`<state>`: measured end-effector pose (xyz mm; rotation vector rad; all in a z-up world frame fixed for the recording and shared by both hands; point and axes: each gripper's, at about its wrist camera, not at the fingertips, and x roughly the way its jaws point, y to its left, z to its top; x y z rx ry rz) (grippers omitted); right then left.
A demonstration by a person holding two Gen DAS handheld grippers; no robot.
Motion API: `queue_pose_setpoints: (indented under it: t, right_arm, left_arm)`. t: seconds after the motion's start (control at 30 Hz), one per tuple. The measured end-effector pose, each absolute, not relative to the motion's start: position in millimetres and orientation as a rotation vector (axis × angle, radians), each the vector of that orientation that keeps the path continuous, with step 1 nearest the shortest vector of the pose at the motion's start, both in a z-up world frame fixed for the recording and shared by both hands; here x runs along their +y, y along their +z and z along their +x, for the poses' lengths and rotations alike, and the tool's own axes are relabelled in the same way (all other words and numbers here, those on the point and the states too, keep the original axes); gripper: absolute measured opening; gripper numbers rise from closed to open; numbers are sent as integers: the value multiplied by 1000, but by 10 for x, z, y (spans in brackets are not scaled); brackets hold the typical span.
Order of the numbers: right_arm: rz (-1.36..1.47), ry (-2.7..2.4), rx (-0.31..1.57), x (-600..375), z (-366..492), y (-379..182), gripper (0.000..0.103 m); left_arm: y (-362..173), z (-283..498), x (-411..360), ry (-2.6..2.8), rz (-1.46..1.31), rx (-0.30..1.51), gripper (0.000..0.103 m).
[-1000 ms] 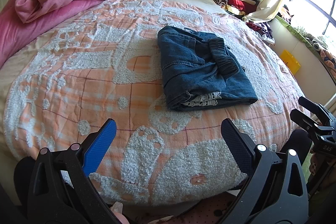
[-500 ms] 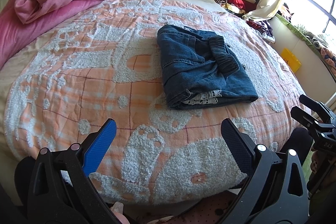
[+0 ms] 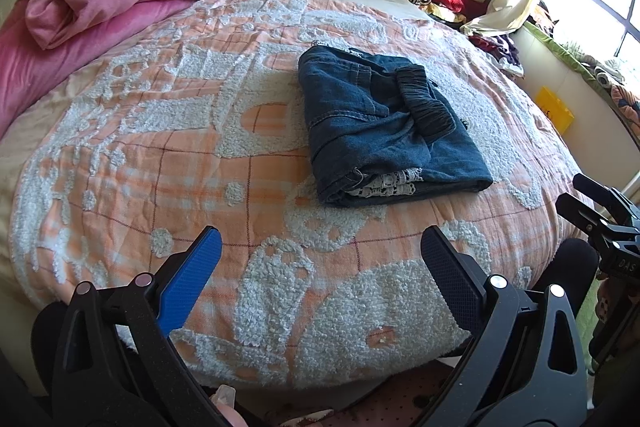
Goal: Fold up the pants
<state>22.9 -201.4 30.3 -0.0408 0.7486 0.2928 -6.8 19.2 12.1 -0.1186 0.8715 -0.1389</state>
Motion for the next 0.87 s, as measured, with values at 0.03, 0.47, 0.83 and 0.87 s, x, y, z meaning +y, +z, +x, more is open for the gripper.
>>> queue_pose_setpoints:
  t: [0.03, 0.47, 0.83, 0.87]
  right_arm:
    - [-40, 293, 749, -2019, 235, 303, 98]
    - [-32, 217, 763, -2221, 421, 283, 98]
    - [72, -43, 803, -3394, 1216, 237, 98]
    - [82, -89, 815, -3565, 1338, 203, 98]
  left_arm:
    - [121, -70, 183, -141, -118, 871, 93]
    - [130, 32, 355, -62, -99, 874, 93]
    - [-98, 981, 1879, 305, -183, 952, 93]
    - [-150, 1106, 2063, 357, -193, 960, 93]
